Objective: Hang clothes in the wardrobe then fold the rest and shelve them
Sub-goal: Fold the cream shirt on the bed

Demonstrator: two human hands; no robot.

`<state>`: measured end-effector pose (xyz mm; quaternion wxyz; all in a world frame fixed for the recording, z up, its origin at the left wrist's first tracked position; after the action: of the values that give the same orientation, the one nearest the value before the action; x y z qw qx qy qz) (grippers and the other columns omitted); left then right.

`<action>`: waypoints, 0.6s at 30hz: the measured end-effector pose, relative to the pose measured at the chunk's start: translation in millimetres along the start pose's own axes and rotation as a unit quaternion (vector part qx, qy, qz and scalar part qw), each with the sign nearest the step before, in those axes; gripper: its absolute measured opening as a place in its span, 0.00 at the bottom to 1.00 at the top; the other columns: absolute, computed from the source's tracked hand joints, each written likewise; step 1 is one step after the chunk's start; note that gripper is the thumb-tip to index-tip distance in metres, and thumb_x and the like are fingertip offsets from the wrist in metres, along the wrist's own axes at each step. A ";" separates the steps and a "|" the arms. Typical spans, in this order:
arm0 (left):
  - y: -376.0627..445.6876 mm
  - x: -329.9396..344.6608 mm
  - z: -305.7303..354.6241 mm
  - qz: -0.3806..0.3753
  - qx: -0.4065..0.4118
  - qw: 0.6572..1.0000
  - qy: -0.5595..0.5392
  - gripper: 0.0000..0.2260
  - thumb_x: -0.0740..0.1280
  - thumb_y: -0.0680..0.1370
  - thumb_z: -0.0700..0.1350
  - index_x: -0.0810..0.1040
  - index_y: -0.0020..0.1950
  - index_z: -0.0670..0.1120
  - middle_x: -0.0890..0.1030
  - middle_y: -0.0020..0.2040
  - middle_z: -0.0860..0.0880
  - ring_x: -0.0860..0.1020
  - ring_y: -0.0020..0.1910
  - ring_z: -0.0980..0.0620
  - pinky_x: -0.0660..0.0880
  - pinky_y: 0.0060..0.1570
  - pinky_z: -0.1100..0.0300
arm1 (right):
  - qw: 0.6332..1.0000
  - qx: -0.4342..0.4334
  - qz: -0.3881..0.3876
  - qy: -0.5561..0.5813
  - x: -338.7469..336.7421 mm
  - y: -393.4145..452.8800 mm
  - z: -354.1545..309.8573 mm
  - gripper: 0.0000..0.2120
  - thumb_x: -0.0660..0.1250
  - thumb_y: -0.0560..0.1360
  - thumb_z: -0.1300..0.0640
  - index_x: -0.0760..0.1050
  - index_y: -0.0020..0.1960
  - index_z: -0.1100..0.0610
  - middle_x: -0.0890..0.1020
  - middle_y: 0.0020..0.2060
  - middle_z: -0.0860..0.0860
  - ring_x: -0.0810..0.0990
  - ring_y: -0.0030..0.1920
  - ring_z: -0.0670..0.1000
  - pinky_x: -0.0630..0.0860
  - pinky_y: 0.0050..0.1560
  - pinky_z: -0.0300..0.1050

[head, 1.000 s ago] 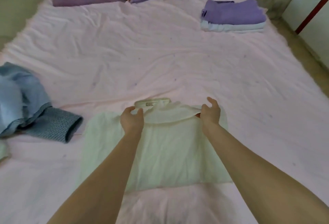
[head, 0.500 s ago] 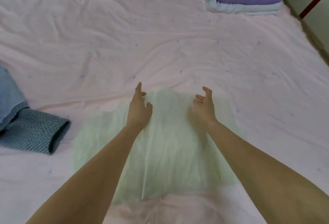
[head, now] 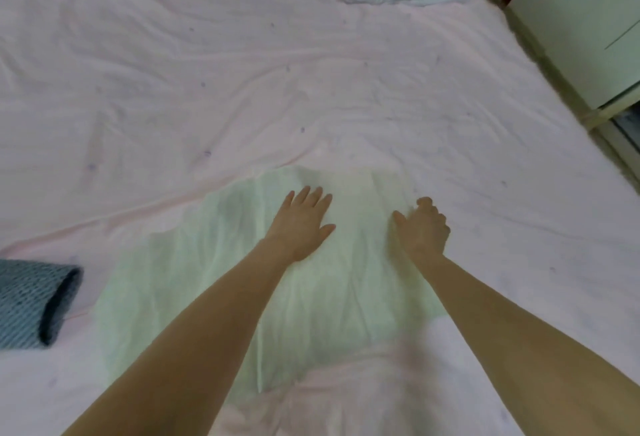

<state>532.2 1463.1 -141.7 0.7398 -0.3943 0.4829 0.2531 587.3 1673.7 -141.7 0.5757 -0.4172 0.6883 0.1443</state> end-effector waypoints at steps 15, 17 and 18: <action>43.0 71.2 87.2 -0.026 -0.006 0.999 0.038 0.34 0.47 0.80 0.65 0.37 0.79 0.51 0.37 0.79 0.49 0.39 0.78 0.45 0.38 0.74 0.43 | 0.955 -0.280 0.067 -0.069 5.1 -26.8 45.4 0.26 0.52 0.80 0.48 0.63 0.74 0.58 0.68 0.71 0.57 0.66 0.71 0.58 0.63 0.69 0.54; 45.3 69.3 85.4 -0.024 -0.005 0.999 0.048 0.32 0.45 0.81 0.63 0.37 0.78 0.51 0.37 0.79 0.49 0.39 0.78 0.46 0.39 0.75 0.44 | 0.935 -0.318 -0.029 -0.156 34.7 -35.4 52.1 0.30 0.41 0.79 0.44 0.53 0.78 0.56 0.56 0.77 0.53 0.55 0.77 0.56 0.47 0.76 0.51; 45.9 66.8 83.2 -0.021 -0.011 0.999 0.046 0.31 0.45 0.81 0.62 0.37 0.79 0.50 0.37 0.79 0.49 0.39 0.78 0.47 0.39 0.75 0.44 | 0.930 -0.307 -0.070 -0.189 46.4 -34.4 60.1 0.33 0.35 0.77 0.43 0.47 0.79 0.54 0.50 0.78 0.51 0.49 0.78 0.54 0.40 0.76 0.50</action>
<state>567.4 1557.3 -199.8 0.7176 -0.4238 0.5051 0.2243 653.7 1674.5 -192.1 0.5479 -0.5856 0.4579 0.3836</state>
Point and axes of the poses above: each hand's wrist, its own y-axis towards the middle knuckle, its own x-axis out of the palm, z = x × y, the point moved 8 cm from there along y, towards the middle knuckle
